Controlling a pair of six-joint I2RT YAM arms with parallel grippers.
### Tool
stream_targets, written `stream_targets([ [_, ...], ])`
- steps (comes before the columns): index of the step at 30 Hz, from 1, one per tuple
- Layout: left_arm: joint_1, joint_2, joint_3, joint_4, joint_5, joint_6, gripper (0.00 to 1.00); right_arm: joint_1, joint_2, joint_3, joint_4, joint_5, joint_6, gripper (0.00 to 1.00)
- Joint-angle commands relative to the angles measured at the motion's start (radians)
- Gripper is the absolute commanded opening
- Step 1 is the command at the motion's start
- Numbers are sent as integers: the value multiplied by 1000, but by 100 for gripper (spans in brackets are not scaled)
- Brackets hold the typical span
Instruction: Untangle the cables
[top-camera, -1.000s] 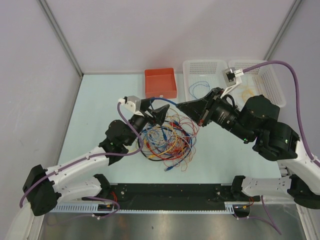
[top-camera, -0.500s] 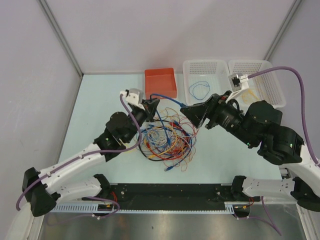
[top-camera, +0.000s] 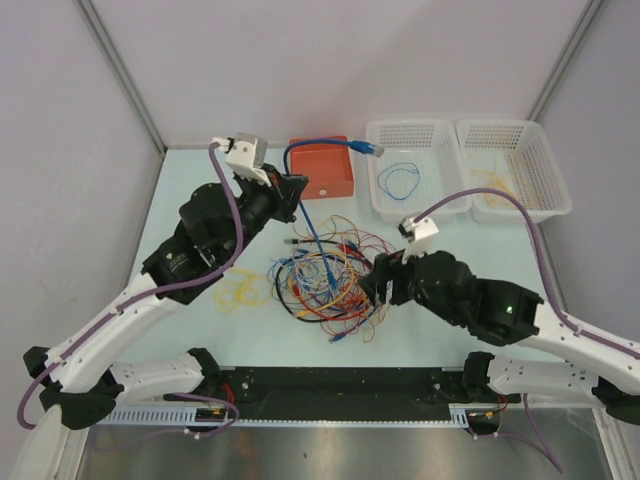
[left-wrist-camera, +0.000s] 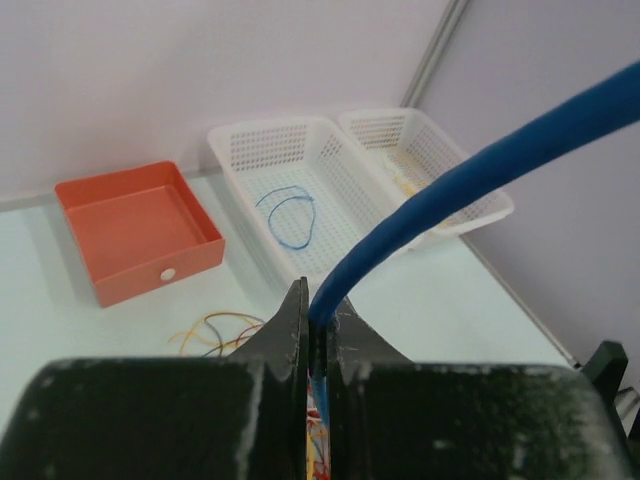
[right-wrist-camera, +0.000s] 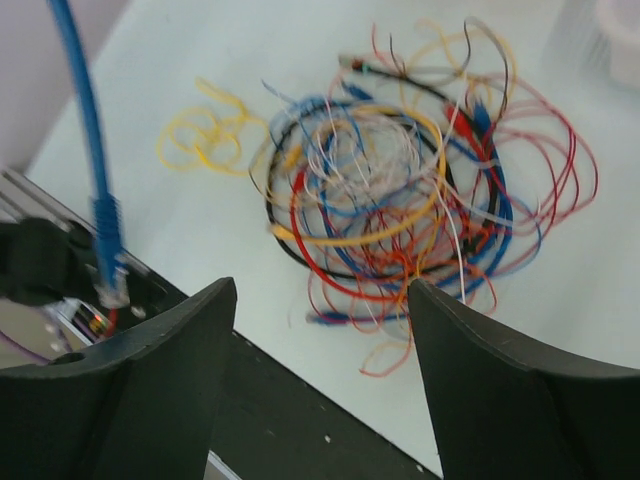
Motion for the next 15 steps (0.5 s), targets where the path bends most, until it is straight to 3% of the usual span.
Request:
stream_targets([
  [1, -1, 48, 99, -156, -75, -22, 0, 39, -42, -119, 67, 1, 11, 72],
  [5, 5, 79, 155, -283, -142, -31, 0, 84, 34, -184, 73, 2, -2, 71],
  [9, 64, 80, 128, -352, -100, -103, 0, 84, 169, -198, 76, 36, -9, 72],
  [15, 138, -19, -21, -361, -32, -155, 0, -46, 337, -204, 129, 10, -12, 71],
])
